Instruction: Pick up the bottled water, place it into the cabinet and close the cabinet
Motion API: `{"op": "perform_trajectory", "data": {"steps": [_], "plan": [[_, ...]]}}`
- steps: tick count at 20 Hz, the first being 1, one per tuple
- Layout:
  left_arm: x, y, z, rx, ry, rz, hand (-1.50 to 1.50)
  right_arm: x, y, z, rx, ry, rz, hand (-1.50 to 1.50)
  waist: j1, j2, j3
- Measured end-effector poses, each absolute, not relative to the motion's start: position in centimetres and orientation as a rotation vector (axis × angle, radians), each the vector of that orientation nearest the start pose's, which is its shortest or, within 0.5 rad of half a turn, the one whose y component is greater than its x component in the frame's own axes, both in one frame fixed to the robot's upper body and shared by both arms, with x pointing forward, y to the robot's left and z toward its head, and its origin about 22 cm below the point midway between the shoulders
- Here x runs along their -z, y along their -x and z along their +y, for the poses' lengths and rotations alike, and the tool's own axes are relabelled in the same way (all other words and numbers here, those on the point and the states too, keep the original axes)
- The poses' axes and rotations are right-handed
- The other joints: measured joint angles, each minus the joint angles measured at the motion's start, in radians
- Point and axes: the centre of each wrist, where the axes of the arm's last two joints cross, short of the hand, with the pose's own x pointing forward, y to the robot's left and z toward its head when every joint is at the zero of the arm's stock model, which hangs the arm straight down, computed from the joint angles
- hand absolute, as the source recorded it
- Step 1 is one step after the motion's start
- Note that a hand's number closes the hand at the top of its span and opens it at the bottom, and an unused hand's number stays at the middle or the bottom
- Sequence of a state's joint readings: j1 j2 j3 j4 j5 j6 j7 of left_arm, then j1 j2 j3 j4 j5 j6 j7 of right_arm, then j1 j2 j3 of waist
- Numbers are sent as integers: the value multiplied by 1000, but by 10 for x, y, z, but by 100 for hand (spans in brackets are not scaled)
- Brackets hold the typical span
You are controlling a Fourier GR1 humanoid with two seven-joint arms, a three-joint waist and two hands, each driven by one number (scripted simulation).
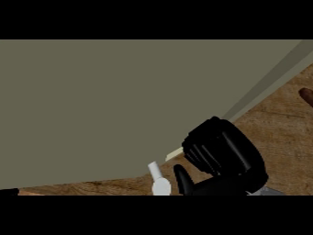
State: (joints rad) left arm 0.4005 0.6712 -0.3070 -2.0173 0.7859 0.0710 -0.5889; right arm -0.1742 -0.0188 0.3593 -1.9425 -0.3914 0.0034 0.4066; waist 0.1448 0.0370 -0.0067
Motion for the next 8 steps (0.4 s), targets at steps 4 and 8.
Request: {"op": "perform_trajectory", "data": {"steps": [4,8], "plan": [[-54,-138,284,-126,399,-1913,-150,-132,-275,-116,-170,-647,-1528,150,0,-2,3],[-55,-139,288,-121,402,-1907,-150,-144,-316,-96,-116,-614,-1509,150,-8,-7,8]]}}
